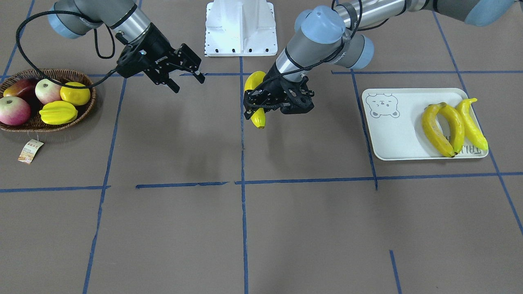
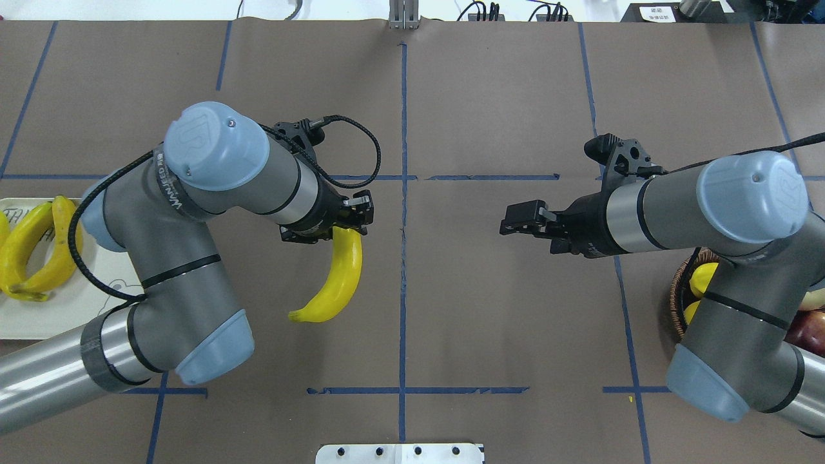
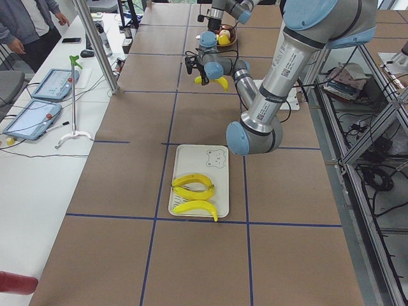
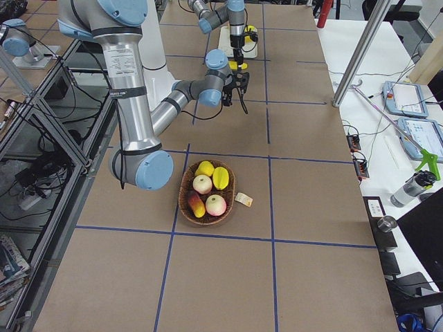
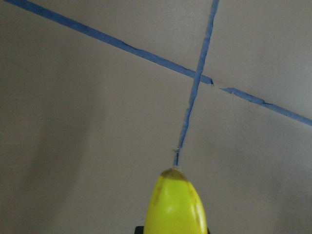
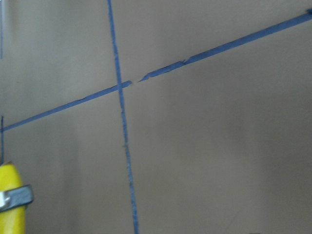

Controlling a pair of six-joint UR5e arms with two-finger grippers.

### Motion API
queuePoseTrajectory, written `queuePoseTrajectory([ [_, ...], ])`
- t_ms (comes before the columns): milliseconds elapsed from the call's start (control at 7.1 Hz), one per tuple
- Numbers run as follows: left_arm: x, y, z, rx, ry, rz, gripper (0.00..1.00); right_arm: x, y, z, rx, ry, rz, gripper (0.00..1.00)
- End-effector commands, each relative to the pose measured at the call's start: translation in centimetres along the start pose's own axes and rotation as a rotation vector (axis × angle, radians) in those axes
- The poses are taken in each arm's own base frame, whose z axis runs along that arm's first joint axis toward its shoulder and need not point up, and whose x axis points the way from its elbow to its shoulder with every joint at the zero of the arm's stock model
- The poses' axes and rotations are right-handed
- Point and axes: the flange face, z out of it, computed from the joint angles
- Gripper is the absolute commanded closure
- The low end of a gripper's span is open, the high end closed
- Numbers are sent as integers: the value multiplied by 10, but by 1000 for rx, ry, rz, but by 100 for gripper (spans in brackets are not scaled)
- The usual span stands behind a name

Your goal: Transfer all bananas from basket to plate

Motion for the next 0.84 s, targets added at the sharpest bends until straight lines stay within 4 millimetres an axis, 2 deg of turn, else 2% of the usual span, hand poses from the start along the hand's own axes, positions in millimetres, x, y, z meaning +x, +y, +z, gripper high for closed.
queuePoseTrajectory([
  [0,-40,5,-20,-23,-185,16,100,16,-18,-22,-40,175,-42,0],
  [141,-52,-5,-24,-16,-248,-25,100,29,-17,-39,-72,299,-85,0],
  [282,-87,-14,-20,-7,-291,-72,100,44,-13,-57,-104,374,-157,0],
  [422,-126,-43,-35,46,-308,-183,100,72,-12,-66,-130,421,-217,0],
  [563,-148,-70,-53,102,-288,-270,100,102,-24,-78,-138,457,-277,0],
  [704,-182,-85,-58,133,-293,-328,100,124,-32,-86,-152,479,-302,0],
])
